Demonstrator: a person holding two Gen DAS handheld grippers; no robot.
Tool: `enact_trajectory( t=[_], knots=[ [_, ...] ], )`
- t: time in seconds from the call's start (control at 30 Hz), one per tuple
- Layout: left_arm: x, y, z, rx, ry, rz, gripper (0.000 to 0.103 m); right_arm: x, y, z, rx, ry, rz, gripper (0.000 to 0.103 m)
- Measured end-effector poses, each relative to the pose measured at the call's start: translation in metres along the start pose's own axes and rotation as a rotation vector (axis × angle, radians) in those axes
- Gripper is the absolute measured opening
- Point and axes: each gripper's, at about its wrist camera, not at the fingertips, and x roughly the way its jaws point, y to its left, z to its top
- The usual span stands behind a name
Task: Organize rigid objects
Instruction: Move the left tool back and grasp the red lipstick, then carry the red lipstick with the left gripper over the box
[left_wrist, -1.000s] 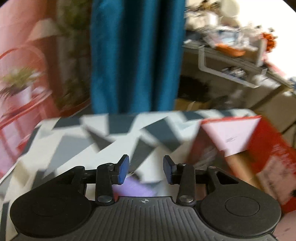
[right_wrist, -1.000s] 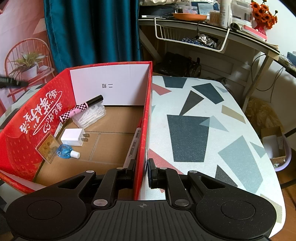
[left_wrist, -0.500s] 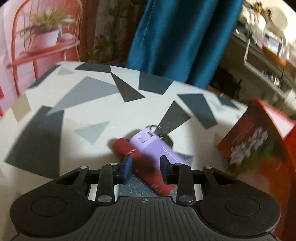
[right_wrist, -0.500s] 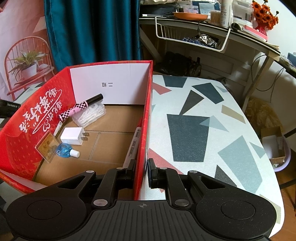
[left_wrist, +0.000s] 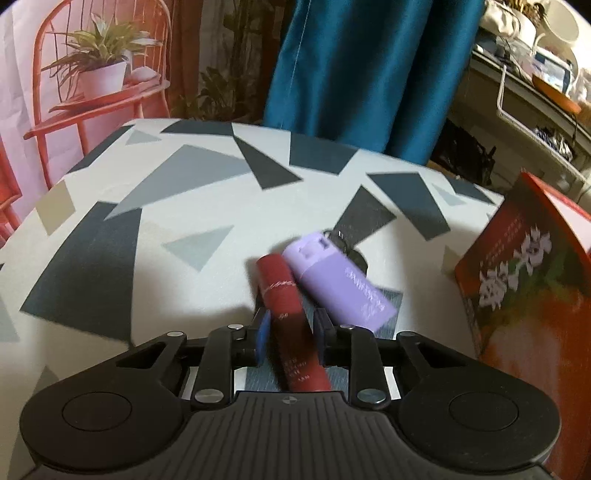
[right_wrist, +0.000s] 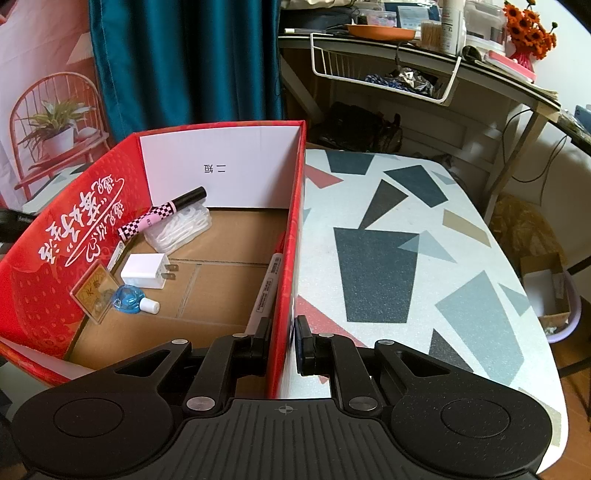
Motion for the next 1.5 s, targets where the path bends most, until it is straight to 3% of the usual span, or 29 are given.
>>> enact_trajectory(
  t=[0.27,0.53,0.9,1.33,1.4,1.5],
  knots=[
    [-0.017,-0.011,-0.031,0.126,0.026,-0.025,0.025,0.000,0.000,0.000,-0.002,-0.002,-0.002,0.012],
    [-0.030,-0.025,-0.047,0.168,0.034,-0.058,0.026,0.000,0.000,0.000,-0.002,-0.002,-0.002,0.012],
    [-0.022,-0.040,-0.041,0.168,-0.023,-0.021,0.034,0.000,0.000,0.000,-0.001,-0.003,-0.001,0.012],
    [0.005,-0.032,-0.017,0.109,-0.028,0.075,0.035,0.000,0.001,0.000,-0.001,-0.003,-0.001,0.012],
    [0.005,-0.032,-0.018,0.112,-0.033,0.079,0.035,0.000,0.001,0.000,-0.001,-0.002,-0.001,0.012],
    [0.001,-0.033,-0.023,0.107,-0.042,0.065,0.027,0.000,0.001,0.000,-0.001,-0.003,-0.001,0.012]
  ],
)
